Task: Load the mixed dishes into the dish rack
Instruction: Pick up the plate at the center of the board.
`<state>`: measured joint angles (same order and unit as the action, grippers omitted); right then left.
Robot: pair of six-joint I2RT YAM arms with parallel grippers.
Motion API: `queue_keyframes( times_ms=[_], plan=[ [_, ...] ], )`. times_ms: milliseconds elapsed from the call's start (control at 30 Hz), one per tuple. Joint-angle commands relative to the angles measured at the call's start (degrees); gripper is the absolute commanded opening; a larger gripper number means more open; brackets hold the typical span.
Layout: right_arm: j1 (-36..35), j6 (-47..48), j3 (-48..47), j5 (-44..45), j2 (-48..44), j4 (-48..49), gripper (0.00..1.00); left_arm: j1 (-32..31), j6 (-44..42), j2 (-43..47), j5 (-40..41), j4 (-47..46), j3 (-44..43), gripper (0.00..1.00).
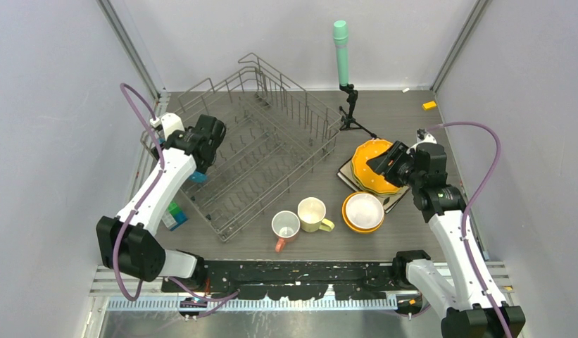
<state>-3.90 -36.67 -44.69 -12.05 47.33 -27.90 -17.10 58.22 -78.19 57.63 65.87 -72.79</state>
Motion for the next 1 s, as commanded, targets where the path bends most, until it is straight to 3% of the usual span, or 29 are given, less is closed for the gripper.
queue_keyframes(
  times_ms=[0,533,667,800,967],
  plan=[
    [-0.2,0.7,-2.5,0.8,-1.5,0.3,0.55,0.4,-1.2,2.3,1.8,-2.9,0.3,0.68],
    [-0.2,-0.2,-2.8,3.7,-2.6,-1.9,0.55,1.2,-5.4,5.2,0.3,-6.2,1.2,0.64],
    [-0.2,-1.6,-2.9,8.6,-2.3,-3.7,0.55,1.2,-7.1,7.1,0.5,-6.5,0.7,0.65],
    [-0.2,-5.5,-2.9,19.1,-1.2,-8.6,0.57,1.2,-10.2,10.1,-0.7,-8.7,0.5,0.65],
    [-0.2,-10.5,-2.9,31.0,0.7,-13.5,0.59,1.2,-22.1,15.8,-10.7,-19.5,2.3,0.71]
  ],
)
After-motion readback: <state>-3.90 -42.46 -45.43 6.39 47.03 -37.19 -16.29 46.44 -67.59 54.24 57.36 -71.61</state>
